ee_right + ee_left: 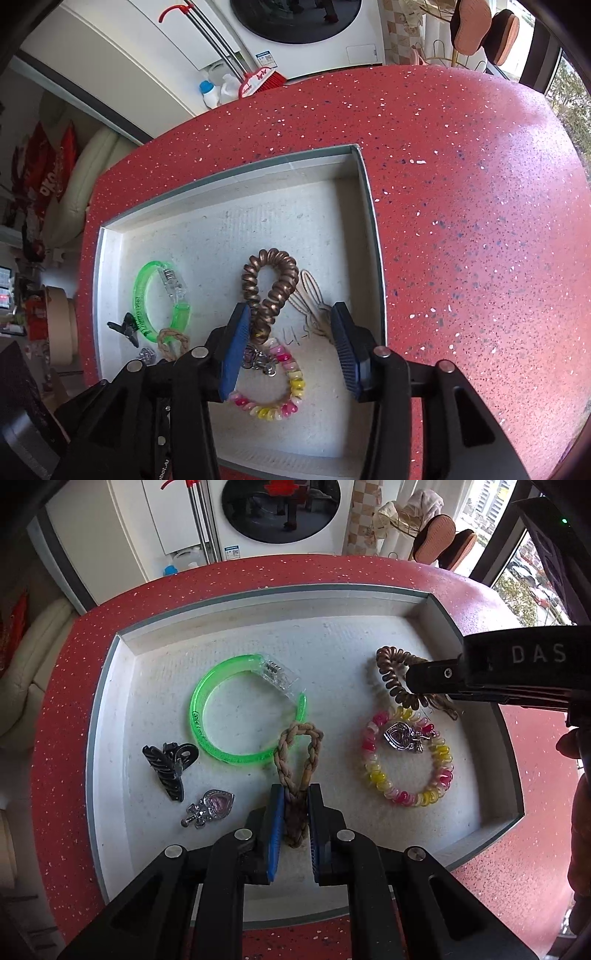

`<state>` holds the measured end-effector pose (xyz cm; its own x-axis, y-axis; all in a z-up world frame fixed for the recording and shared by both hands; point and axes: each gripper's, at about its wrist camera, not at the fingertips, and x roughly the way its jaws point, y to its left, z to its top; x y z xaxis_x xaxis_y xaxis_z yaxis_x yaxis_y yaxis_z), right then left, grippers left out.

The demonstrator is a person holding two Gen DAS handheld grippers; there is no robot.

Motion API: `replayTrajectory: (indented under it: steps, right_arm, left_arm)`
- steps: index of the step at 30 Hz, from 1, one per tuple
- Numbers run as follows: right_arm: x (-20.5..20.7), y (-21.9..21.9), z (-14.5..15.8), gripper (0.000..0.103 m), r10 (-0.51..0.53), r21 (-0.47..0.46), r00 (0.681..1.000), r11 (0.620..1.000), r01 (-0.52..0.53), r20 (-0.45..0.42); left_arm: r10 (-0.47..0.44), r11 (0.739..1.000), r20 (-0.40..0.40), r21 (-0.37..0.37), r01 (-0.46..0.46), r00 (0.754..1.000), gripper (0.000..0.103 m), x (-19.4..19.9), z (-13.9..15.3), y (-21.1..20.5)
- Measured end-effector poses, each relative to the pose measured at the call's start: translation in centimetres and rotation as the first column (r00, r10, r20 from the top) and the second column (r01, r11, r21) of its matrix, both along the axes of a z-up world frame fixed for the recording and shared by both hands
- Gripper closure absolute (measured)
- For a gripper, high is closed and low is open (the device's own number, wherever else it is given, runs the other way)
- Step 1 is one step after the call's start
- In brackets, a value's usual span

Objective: Organize jewelry
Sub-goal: 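Lower the braided bracelet into the tray and open the left tool while the right tool releases the coil, then move both open tools back toward the star hair clip and yellow cord bracelet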

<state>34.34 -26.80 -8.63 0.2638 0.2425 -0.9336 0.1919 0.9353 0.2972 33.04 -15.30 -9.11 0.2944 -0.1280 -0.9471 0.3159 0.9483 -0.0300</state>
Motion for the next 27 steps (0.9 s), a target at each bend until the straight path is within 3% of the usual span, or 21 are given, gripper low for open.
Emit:
replayTrajectory:
  steps: [5,9,11,12,13,19,23,27]
  right_arm:
    - [-0.5,0.0,0.9,0.044,-0.013,0.03,1.0,0.999,0.013,0.017]
    - [-1.1,0.2,1.7,0.042,-0.018,0.048,0.999,0.999,0.017,0.031]
    - [-1.9,0.1,2.4,0.042,-0.028,0.064,0.999,0.998,0.025,0.042]
    - [-2.0,0.1,2.6,0.041,-0.031,0.069,0.998,0.997,0.028,0.046]
    - [-2.2,0.0,2.9,0.041,-0.034,0.073,0.998,0.997,0.03,0.051]
    - [-3.7,-0.4,4.2,0.038,-0.066,0.097,0.995,0.994,0.059,0.071]
    - [-5.3,-0.3,5.0,0.023,-0.079,0.105,0.993,0.992,0.069,0.09]
    - [-7.5,0.2,5.7,0.023,-0.077,0.096,0.992,0.993,0.068,0.096]
  left_arm:
    - [0.008,1.0,-0.004,-0.002,-0.008,1.0,0.074,-0.2,0.3,0.2]
    - [0.005,1.0,0.008,0.0,-0.005,1.0,0.073,-0.3,0.7,0.4]
    - [0.007,1.0,0.022,0.004,-0.007,1.0,0.045,-0.5,1.0,0.4]
    - [0.013,1.0,0.038,0.003,-0.014,0.999,0.014,-0.6,1.3,0.6]
    - [0.026,1.0,0.071,-0.003,-0.025,0.997,0.005,-0.8,1.9,0.9]
    - [0.041,0.999,0.092,-0.013,-0.04,0.995,0.005,-0.9,3.0,1.6]
    - [0.058,0.998,0.11,-0.022,-0.056,0.992,0.0,-1.7,3.7,2.6]
    - [0.056,0.998,0.127,-0.015,-0.054,0.99,0.0,-2.7,4.3,3.7]
